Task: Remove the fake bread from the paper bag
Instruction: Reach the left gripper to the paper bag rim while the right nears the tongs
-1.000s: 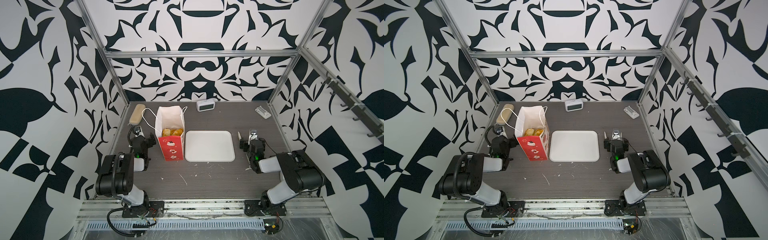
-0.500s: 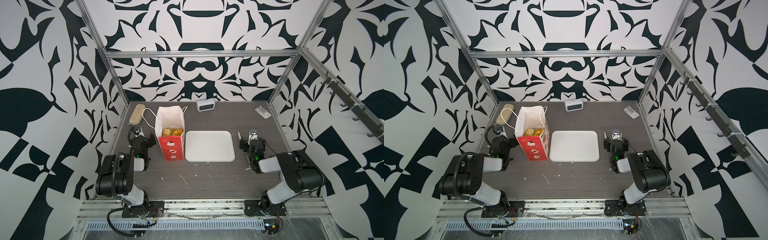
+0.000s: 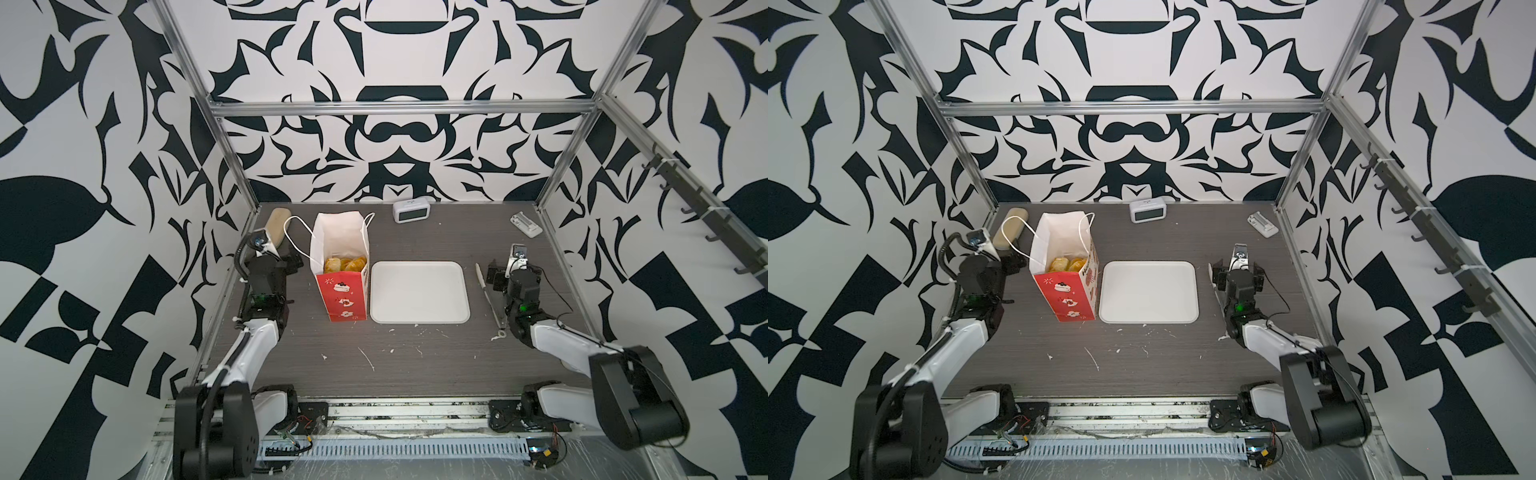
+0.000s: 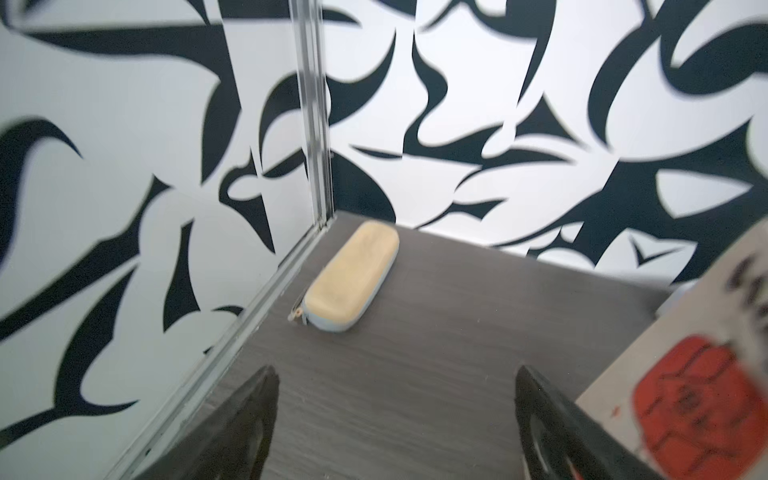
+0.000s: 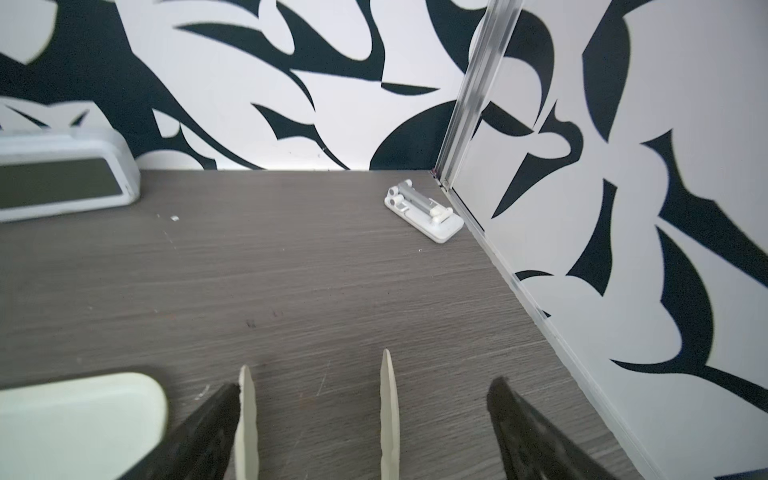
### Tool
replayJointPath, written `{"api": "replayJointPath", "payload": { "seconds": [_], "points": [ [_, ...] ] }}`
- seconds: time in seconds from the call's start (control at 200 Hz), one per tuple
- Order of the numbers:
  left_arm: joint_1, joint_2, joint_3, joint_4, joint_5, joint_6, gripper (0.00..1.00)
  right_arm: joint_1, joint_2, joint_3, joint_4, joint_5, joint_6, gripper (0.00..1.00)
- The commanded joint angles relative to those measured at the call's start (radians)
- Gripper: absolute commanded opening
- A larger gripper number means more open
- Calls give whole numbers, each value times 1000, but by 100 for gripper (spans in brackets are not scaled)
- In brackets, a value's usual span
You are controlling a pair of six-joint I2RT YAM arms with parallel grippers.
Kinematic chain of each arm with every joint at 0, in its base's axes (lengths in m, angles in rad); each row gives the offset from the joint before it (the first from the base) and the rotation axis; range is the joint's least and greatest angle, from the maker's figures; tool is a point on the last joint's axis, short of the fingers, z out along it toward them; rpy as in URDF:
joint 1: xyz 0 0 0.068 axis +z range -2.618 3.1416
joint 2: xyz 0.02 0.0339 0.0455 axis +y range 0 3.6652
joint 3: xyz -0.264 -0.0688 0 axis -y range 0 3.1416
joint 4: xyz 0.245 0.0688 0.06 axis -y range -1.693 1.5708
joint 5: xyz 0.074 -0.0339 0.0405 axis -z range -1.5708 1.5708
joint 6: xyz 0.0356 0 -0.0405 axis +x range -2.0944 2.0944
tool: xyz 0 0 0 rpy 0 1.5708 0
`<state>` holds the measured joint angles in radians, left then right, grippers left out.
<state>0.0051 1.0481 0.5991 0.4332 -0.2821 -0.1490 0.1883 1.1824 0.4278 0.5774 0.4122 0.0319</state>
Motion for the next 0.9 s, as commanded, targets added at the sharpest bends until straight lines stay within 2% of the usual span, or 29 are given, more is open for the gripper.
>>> {"api": "replayJointPath", "payload": {
  "seconds": [0.0, 0.09, 0.155, 0.305, 0.355, 0.485, 0.695, 0.895],
  "points": [
    [-29, -108, 108, -325, -104, -130, 87, 36, -82, 116, -275, 14, 59, 94],
    [-41, -210, 201, -550, -79, -261, 86, 94, -129, 172, -425, 0, 84, 94],
    [-42, -284, 255, -677, 21, -316, 86, 162, -163, 182, -494, 11, 88, 94],
    [-42, -365, 420, -1006, 314, -317, 86, 324, -228, 184, -638, 84, 99, 94],
    [-42, -359, 466, -1097, 405, -319, 80, 361, -239, 182, -678, 98, 117, 94],
    [-43, -335, 508, -1182, 593, -330, 76, 421, -244, 165, -721, 120, 148, 94],
    [-45, -233, 494, -1199, 564, -304, 72, 439, -225, 161, -730, 136, 179, 94],
    [-86, -148, 468, -1105, 499, -325, 69, 442, -229, 146, -728, 151, 190, 94]
  ]
}}
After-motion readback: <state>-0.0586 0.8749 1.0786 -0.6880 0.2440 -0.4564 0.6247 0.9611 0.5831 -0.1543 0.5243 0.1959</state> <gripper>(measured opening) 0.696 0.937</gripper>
